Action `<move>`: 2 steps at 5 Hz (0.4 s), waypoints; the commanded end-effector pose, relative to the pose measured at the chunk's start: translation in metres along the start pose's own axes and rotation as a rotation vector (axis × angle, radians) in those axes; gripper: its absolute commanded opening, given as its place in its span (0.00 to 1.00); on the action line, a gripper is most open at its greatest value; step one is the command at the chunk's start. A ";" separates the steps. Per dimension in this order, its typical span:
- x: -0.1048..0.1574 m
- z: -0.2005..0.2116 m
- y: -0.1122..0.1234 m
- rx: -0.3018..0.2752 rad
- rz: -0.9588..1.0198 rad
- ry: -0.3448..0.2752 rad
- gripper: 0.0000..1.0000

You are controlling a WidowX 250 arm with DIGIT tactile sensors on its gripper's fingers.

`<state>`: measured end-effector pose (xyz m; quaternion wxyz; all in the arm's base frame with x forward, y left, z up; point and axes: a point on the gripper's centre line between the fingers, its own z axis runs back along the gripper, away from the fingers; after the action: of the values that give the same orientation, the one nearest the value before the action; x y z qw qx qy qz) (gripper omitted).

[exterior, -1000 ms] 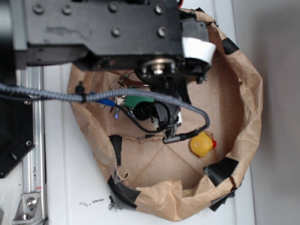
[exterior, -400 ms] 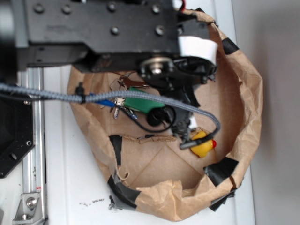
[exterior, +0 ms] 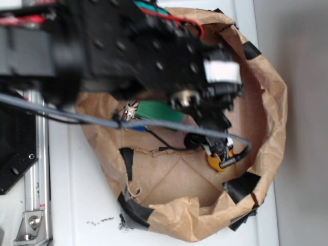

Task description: Grab the yellow duck.

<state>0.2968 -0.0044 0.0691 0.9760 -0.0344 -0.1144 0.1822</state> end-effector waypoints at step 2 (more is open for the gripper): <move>0.010 -0.026 -0.028 0.036 -0.091 -0.023 1.00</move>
<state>0.3154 -0.0216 0.0413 0.9841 -0.0036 -0.1035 0.1440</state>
